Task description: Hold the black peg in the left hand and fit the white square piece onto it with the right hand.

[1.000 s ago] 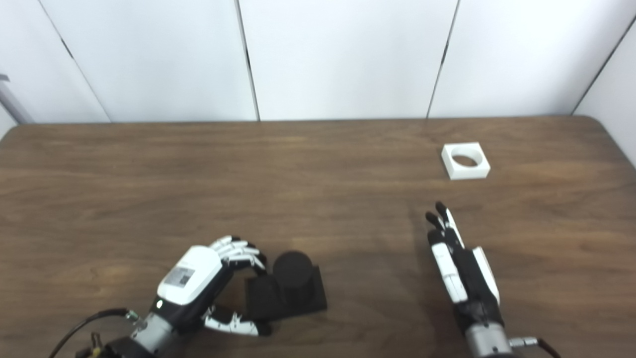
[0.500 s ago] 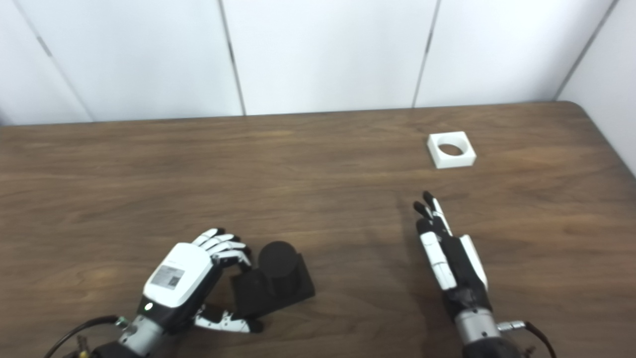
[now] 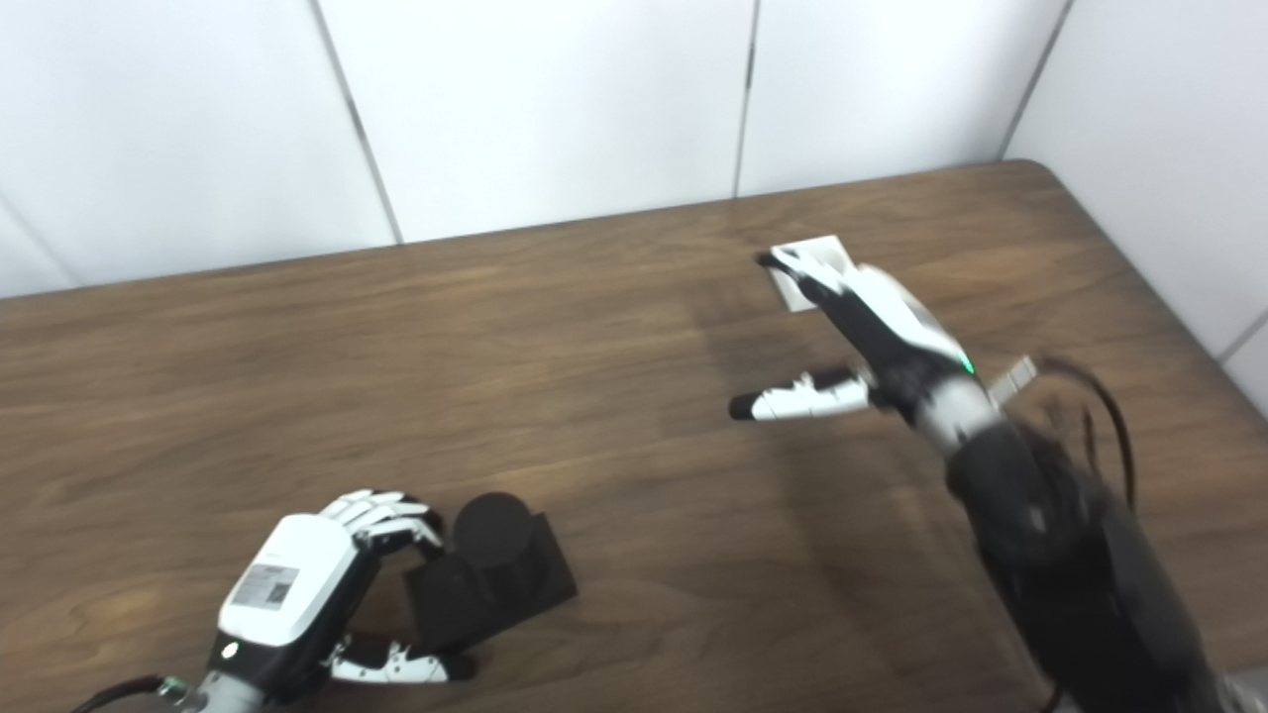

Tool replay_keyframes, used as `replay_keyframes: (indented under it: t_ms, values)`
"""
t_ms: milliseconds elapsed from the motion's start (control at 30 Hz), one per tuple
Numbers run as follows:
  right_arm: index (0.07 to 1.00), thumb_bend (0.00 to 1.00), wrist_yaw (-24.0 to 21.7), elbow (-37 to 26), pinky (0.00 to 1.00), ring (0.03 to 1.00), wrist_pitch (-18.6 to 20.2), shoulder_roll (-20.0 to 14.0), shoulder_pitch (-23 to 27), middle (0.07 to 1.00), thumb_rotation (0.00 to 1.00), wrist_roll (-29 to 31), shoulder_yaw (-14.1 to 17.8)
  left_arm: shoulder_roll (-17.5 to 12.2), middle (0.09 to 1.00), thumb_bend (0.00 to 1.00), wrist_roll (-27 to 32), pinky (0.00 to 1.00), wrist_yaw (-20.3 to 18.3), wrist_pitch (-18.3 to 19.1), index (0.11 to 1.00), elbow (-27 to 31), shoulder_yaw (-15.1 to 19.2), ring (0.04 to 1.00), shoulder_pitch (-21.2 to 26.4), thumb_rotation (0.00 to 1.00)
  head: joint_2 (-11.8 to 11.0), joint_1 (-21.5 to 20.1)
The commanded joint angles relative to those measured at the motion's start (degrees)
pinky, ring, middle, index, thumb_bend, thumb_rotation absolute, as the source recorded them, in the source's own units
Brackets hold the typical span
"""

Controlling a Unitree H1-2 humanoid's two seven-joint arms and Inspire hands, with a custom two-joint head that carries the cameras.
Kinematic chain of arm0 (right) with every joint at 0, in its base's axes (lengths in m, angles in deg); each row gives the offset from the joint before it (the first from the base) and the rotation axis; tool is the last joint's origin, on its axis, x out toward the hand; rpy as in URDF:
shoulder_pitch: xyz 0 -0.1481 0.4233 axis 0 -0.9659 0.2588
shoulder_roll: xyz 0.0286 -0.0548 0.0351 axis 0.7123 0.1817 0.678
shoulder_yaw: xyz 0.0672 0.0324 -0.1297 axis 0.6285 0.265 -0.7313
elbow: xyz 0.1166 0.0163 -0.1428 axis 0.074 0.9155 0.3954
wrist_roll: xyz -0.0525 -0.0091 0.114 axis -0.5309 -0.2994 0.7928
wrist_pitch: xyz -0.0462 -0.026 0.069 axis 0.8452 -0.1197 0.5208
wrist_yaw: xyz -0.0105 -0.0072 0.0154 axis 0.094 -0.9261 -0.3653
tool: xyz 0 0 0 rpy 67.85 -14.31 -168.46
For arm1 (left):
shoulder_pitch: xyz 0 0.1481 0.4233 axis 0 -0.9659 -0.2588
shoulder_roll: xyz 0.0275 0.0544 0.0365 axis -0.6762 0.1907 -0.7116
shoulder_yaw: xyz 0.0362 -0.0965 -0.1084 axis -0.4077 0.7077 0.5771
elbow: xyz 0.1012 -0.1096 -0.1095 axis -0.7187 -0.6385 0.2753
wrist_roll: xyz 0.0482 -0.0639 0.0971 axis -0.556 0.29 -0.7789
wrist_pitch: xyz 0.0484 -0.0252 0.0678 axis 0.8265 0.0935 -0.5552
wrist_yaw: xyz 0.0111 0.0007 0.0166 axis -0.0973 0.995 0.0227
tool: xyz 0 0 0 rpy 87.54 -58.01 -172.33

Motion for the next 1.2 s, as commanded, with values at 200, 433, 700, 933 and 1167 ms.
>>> replay_keyframes:
  t_ms: [200, 433, 700, 933, 1167]
  values:
    - [0.872, 0.91, -5.2, 9.23, 0.99, 1.0, -0.46, -6.88, 10.74, 0.989, 0.21, -8.24, -2.72, -1.59, 0.754, 0.52, -0.6, 0.86, -3.64, 0.1, 0.486, -2.22, 0.52, 0.821, -1.21, 0.05, -0.69, 0.07]
    - [0.877, 0.93, -5.44, 17.82, 1.0, 1.0, -3.09, -9.69, 16.82, 1.0, 0.23, -11.14, -7.19, -2.06, 0.766, 0.52, -0.7, 0.88, -3.91, -0.41, 0.485, -2.19, 0.96, 0.837, -1.4, 0.05, -0.99, -1.04]
    - [0.872, 0.96, -4.52, 29.72, 1.0, 1.0, -7.35, -11.67, 24.52, 0.986, 0.26, -13.85, -12.18, -1.89, 0.763, 0.52, -0.92, 0.88, -4.19, -0.12, 0.486, -1.82, 1.13, 0.836, -1.69, 0.05, -1.33, -1.42]
    - [0.854, 0.96, -2.33, 37.72, 1.0, 1.0, -10.68, -11.18, 29.02, 0.965, 0.24, -15.52, -15.21, -1.7, 0.759, 0.52, -1.21, 0.87, -3.81, -0.25, 0.485, -1.86, 1.09, 0.831, -1.76, 0.05, -1.65, -1.4]
    - [0.857, 0.94, -1.83, 43.87, 0.99, 1.0, -10.25, -10.15, 32.63, 0.965, 0.23, -17.55, -17.72, -1.62, 0.757, 0.52, -1.32, 0.87, -3.45, -0.44, 0.486, -2.02, 1.05, 0.827, -1.9, 0.05, -2.01, -1.72]
